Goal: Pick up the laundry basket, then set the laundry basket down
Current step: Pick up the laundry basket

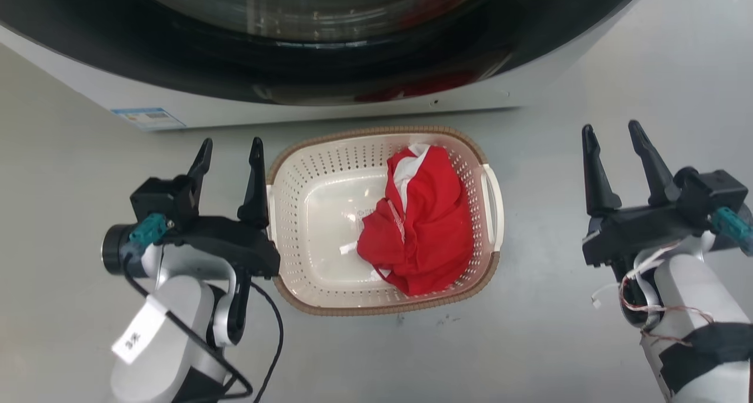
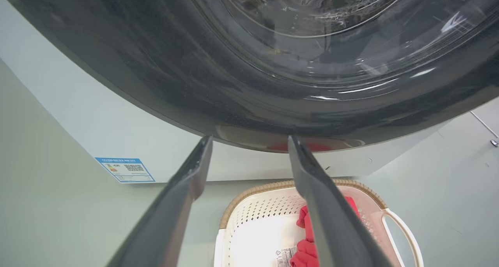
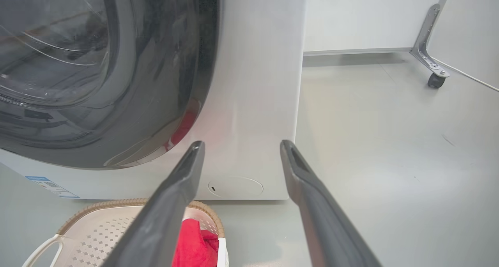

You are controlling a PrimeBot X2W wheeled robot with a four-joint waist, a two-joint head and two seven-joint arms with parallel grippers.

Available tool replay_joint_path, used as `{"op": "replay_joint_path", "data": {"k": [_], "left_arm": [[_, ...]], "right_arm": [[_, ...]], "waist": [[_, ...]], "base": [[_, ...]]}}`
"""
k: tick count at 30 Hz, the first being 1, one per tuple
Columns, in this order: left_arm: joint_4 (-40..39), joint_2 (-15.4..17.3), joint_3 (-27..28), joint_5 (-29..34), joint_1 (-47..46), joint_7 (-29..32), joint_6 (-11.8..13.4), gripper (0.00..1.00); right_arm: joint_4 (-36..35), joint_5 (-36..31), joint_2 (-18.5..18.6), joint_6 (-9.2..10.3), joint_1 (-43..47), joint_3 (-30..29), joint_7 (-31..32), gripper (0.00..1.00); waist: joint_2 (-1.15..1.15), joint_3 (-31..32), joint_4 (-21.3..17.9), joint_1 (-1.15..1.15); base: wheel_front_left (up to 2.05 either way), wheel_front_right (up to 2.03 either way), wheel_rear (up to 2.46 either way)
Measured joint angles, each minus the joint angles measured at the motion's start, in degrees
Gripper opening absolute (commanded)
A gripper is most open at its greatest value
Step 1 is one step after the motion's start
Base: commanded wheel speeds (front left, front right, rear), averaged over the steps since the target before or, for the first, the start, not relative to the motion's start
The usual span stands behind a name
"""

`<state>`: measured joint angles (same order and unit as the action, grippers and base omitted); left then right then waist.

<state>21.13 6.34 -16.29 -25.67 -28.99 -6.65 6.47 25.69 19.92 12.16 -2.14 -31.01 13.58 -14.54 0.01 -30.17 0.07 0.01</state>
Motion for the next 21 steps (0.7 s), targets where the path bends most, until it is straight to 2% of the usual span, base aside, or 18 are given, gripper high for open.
{"op": "replay_joint_path", "data": {"k": [21], "left_arm": [[18.3,-1.6,-1.5,-1.8,-15.5,7.3,-4.0,1.00]], "right_arm": [[16.8,-2.8,-3.0,-2.42,-15.1,5.4,3.5,1.00]], "waist": [[-0.01,-9.9,-0.2,-0.01]], "base": [[0.00,0.00,0.00]]}}
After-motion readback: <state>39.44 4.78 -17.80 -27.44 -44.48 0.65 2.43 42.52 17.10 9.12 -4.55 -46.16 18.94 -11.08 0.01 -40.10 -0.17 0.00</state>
